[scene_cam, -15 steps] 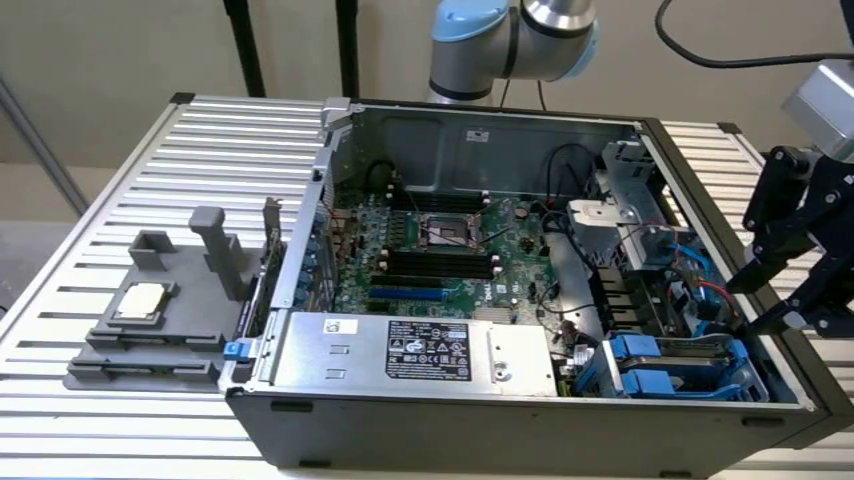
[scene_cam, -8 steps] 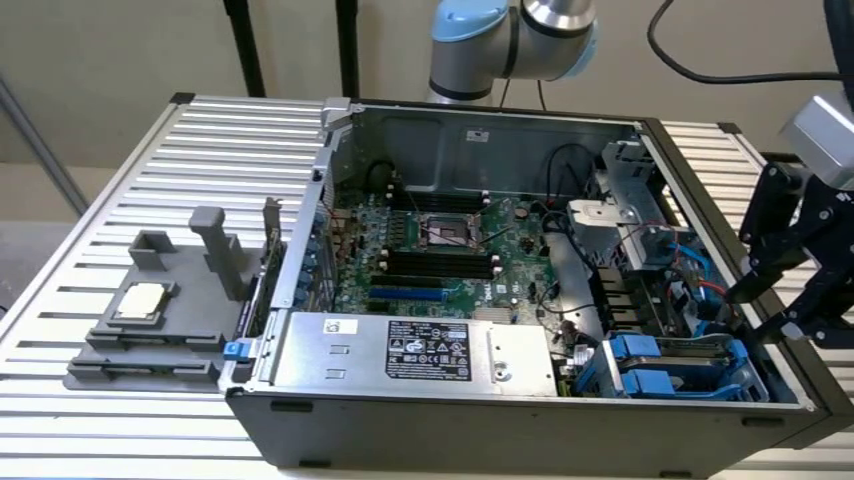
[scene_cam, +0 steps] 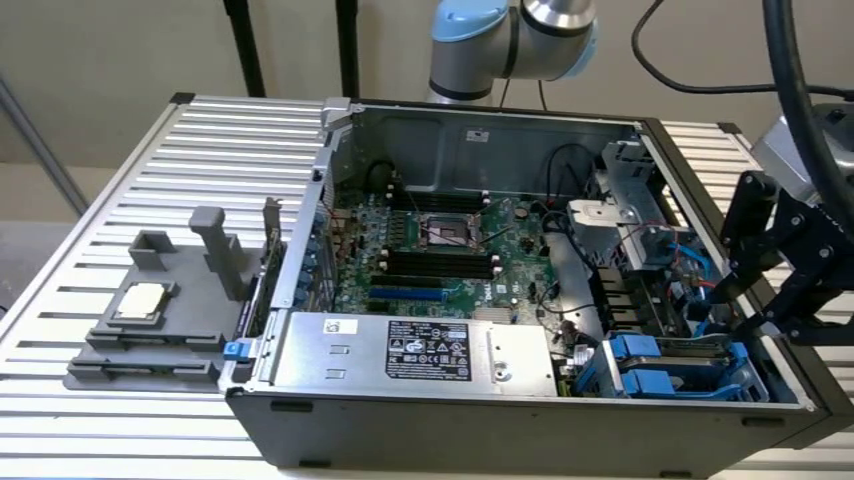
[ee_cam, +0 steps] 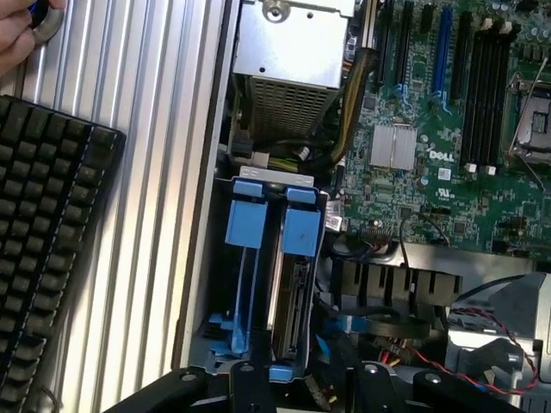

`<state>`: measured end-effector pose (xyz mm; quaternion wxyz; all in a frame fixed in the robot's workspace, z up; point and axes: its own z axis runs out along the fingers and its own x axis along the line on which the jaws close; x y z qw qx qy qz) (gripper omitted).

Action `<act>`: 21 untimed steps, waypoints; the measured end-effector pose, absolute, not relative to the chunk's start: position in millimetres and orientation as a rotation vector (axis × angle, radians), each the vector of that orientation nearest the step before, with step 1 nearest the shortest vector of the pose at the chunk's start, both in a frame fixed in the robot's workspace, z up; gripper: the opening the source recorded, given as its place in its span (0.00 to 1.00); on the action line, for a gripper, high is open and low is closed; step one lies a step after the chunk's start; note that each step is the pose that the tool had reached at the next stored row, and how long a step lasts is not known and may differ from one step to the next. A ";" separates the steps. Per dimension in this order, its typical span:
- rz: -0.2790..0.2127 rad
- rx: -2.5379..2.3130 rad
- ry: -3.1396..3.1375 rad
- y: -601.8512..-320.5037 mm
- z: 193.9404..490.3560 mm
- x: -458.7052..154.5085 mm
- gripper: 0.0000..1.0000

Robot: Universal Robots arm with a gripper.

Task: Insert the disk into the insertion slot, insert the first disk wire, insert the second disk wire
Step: 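Insert the first disk wire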

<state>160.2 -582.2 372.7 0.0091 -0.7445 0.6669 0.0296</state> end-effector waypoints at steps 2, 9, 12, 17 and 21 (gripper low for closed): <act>0.092 -2.330 2.077 -578.2 369.0 160.2 0.40; 0.084 -2.343 2.056 -566.2 359.0 156.4 0.54; 0.084 -2.349 2.050 -566.0 358.9 152.2 0.66; 0.084 -2.349 2.050 -579.1 358.9 151.0 0.66; 0.090 -2.345 2.047 -593.3 357.5 151.0 0.66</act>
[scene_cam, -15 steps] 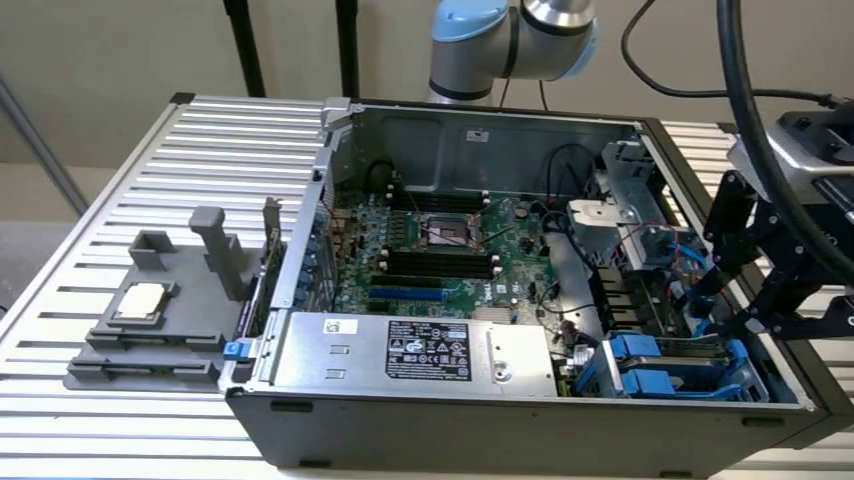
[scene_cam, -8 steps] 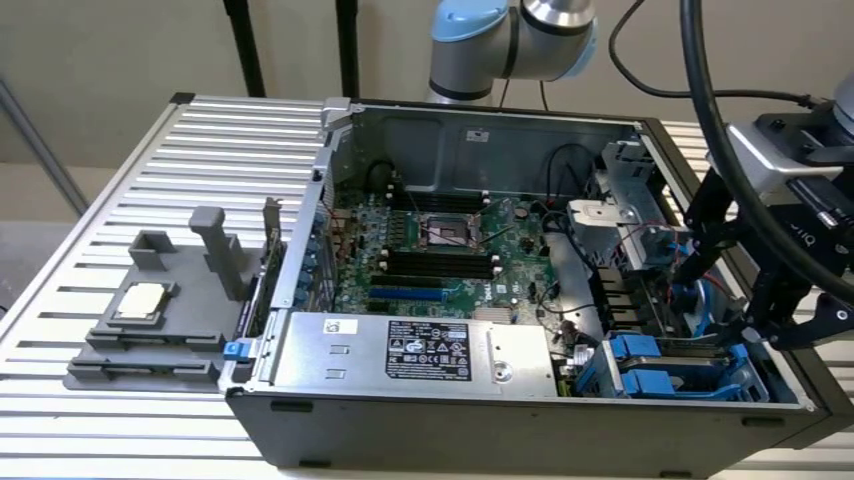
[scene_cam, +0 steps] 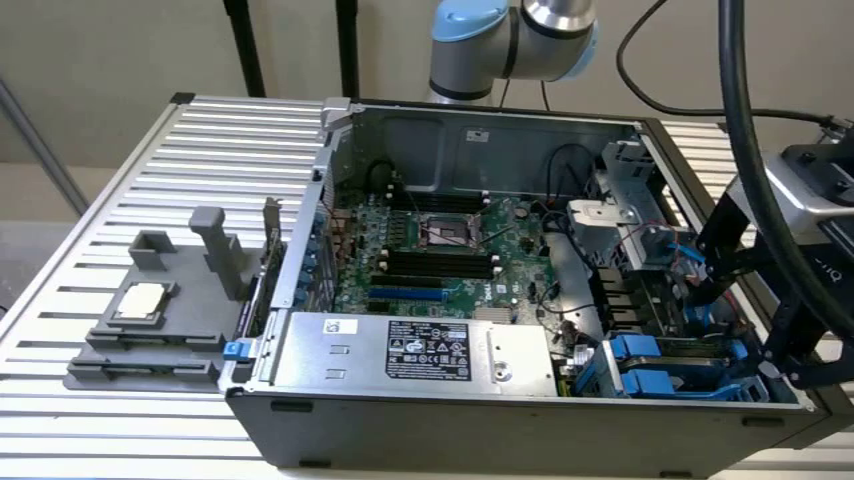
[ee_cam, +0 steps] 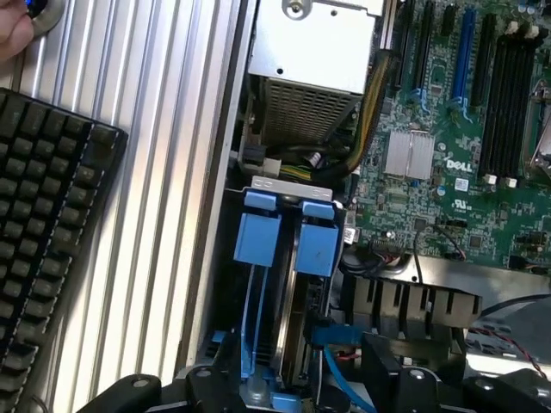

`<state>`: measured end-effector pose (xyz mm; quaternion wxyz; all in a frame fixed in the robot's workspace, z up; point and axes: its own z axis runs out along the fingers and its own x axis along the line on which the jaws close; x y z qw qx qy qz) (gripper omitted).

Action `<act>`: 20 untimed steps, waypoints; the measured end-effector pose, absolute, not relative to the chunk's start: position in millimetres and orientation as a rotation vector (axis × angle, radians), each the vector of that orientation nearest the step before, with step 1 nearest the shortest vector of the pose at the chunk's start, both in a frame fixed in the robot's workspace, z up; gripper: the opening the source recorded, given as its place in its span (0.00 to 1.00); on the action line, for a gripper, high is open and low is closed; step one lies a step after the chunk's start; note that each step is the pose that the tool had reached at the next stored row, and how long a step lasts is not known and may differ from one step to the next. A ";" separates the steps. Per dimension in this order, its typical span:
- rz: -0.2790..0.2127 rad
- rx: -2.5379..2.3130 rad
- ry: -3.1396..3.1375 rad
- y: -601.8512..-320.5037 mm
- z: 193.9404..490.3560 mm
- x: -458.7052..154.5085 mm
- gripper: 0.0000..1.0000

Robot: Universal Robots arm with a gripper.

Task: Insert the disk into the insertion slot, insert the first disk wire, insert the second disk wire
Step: 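Insert the first disk wire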

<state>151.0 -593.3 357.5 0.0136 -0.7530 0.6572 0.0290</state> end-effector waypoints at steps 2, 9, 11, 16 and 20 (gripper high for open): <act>0.097 -2.343 2.042 -595.3 356.0 151.4 0.66; 0.105 -2.353 2.021 -595.4 352.5 163.7 0.66; 0.106 -2.358 2.015 -595.4 351.0 167.4 0.66; 0.109 -2.375 1.994 -595.5 347.7 172.9 0.66; 0.111 -2.388 1.975 -594.2 345.7 172.9 0.66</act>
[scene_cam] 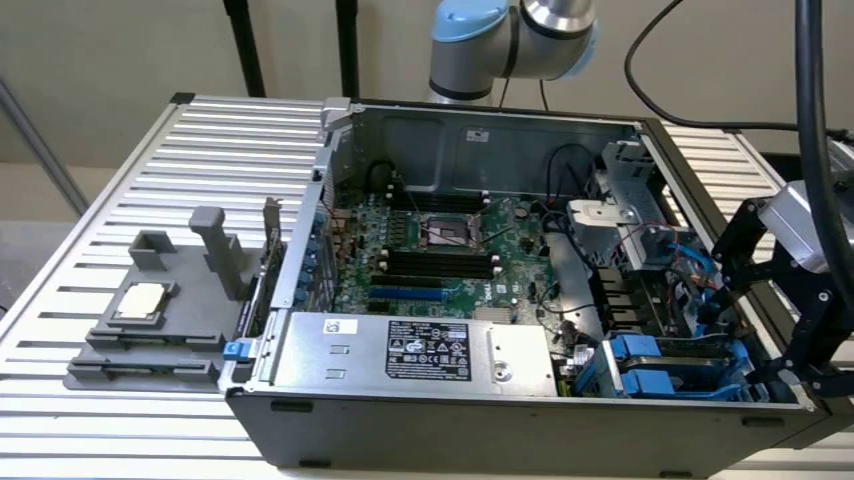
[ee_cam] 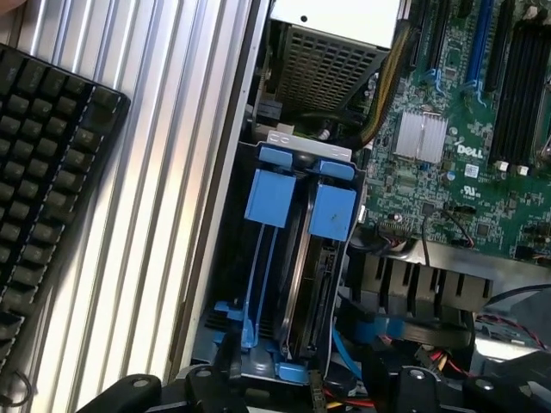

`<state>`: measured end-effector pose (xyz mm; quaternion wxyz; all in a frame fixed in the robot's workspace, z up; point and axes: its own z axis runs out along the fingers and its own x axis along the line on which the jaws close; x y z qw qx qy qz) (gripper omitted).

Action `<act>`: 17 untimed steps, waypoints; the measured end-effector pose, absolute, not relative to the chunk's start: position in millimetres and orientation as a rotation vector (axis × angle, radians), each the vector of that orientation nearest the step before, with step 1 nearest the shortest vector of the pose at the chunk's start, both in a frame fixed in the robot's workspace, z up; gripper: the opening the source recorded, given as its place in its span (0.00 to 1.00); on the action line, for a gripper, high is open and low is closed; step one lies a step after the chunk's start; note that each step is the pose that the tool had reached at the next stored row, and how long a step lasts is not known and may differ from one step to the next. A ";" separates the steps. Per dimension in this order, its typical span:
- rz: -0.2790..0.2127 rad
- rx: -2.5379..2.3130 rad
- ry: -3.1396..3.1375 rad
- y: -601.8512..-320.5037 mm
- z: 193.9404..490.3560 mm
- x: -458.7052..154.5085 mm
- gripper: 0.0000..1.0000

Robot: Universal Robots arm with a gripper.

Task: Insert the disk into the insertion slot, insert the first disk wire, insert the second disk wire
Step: 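Insert the first disk wire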

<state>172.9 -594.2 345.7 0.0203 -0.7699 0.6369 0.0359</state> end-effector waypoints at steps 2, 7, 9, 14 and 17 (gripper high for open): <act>0.112 -2.394 1.968 -592.8 345.2 172.9 0.64; 0.114 -2.405 1.952 -590.6 344.9 174.0 0.57; 0.116 -2.411 1.945 -589.8 344.8 174.4 0.57; 0.118 -2.429 1.920 -587.7 343.6 175.5 0.57; 0.119 -2.441 1.904 -586.4 343.3 175.9 0.57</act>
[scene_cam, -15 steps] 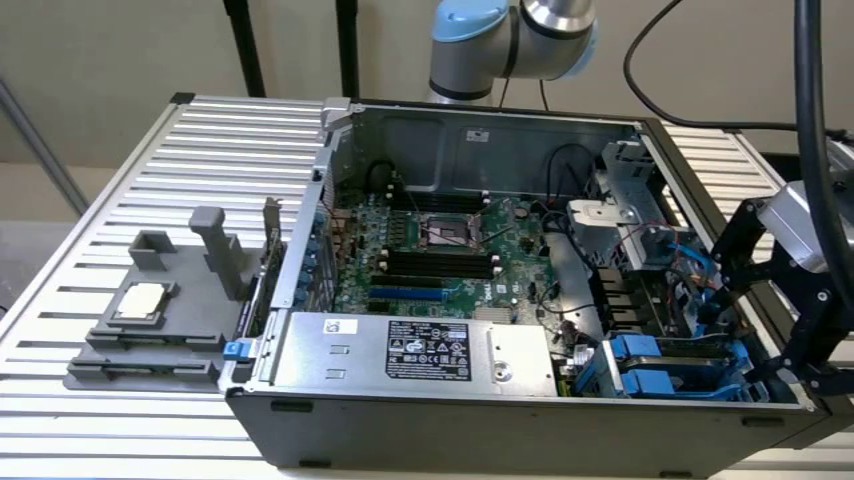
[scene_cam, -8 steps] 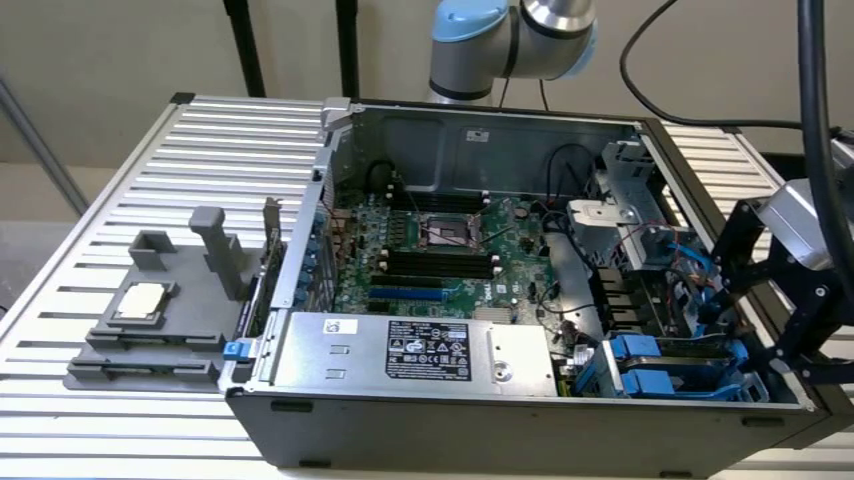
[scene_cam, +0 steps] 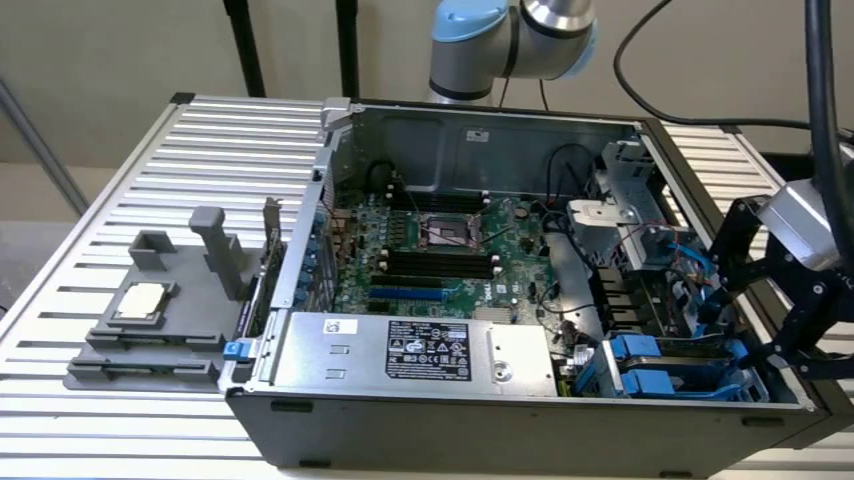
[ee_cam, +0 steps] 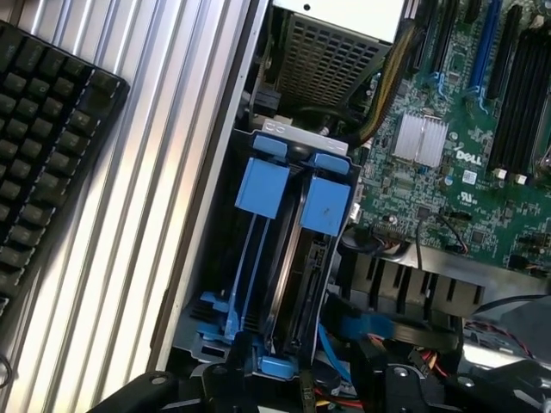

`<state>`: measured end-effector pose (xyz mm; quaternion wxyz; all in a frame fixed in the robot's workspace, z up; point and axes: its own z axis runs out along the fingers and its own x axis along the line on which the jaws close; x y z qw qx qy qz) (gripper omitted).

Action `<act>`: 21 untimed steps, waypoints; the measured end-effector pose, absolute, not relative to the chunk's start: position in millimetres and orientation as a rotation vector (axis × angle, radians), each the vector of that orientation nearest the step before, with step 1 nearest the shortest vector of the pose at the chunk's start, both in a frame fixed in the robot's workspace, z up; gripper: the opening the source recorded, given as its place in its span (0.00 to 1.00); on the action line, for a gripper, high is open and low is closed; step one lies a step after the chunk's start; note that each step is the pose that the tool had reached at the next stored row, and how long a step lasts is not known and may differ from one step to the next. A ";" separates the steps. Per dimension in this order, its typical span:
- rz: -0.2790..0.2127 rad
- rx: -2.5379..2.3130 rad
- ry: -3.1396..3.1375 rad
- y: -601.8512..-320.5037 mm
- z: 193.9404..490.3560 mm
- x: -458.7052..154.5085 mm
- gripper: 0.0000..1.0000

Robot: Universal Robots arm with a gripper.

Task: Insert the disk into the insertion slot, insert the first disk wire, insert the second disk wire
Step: 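Insert the first disk wire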

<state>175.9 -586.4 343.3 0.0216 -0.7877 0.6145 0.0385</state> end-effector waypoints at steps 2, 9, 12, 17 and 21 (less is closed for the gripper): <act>0.120 -2.449 1.893 -585.7 343.3 176.2 0.55; 0.125 -2.478 1.852 -583.7 343.3 177.4 0.39; 0.127 -2.490 1.834 -582.8 343.3 177.8 0.32; 0.131 -2.512 1.802 -581.5 343.3 177.9 0.23; 0.132 -2.522 1.787 -581.0 344.0 176.9 0.17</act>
